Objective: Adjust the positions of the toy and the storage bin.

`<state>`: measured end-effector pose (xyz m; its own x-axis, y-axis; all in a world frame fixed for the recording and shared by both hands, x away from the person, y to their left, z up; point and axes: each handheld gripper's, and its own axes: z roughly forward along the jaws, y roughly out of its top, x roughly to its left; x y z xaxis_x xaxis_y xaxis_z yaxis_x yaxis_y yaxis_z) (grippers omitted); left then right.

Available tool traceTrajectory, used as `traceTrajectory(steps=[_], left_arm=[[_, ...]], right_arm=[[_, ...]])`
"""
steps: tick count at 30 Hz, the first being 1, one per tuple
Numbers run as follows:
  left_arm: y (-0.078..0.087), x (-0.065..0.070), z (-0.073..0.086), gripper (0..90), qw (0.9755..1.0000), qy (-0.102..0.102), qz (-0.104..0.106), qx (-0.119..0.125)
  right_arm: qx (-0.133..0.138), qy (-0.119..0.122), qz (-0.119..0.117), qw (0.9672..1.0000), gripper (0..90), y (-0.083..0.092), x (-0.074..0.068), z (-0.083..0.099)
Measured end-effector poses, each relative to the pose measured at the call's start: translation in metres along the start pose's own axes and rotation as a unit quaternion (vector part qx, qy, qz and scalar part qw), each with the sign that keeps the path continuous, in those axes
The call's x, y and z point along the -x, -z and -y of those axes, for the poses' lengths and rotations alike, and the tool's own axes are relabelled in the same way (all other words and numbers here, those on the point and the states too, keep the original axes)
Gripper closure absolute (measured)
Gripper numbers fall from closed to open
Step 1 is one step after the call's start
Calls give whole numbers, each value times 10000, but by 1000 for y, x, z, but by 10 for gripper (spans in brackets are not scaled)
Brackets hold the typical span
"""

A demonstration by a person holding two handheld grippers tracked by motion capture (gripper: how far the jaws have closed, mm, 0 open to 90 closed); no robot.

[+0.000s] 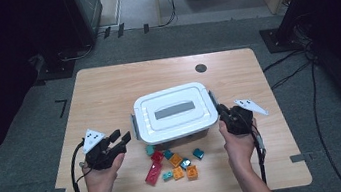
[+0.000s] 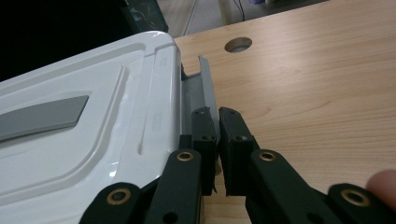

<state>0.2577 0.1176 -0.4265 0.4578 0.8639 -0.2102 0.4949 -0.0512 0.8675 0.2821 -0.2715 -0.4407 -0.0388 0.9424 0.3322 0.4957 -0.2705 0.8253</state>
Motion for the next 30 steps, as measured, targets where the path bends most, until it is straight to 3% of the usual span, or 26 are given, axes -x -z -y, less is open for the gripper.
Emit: traceTrajectory(steps=[3,6,9,13,21,30], left_arm=[[-3,8,2,561,9998,-136,23,-111],[-11,11,5,565,9996,-127,59,-241],[-20,12,5,614,9995,-105,-53,-309],[-25,5,1,732,9994,43,88,-318],[-31,-11,-8,775,9984,419,33,-372],[-24,-32,-11,802,9968,678,-110,-407]], right_arm=[[27,19,57,10000,866,0,-2,1],[49,-5,72,10000,865,1,-3,3],[44,7,91,9999,866,2,-5,4],[-1,-29,26,10000,865,4,-5,4],[-23,-9,-57,10000,847,5,-13,9],[-140,-71,-381,9992,825,6,-28,17]])
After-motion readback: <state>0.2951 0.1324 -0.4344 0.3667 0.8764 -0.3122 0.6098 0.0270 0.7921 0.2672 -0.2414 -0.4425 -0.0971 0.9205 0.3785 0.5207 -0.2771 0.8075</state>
